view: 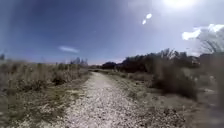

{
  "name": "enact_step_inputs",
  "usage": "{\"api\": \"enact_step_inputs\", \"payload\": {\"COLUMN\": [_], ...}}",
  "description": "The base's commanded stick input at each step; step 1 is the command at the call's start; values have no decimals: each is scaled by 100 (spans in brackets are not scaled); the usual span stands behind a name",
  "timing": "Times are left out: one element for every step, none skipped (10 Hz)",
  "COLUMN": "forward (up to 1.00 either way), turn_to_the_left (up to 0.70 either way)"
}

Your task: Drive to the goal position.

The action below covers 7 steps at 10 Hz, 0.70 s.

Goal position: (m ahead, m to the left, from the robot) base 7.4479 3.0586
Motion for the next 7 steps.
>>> {"api": "enact_step_inputs", "payload": {"forward": [70,70,70,70,70,70,70], "turn_to_the_left": [0,0,0,0,0,0,0]}}
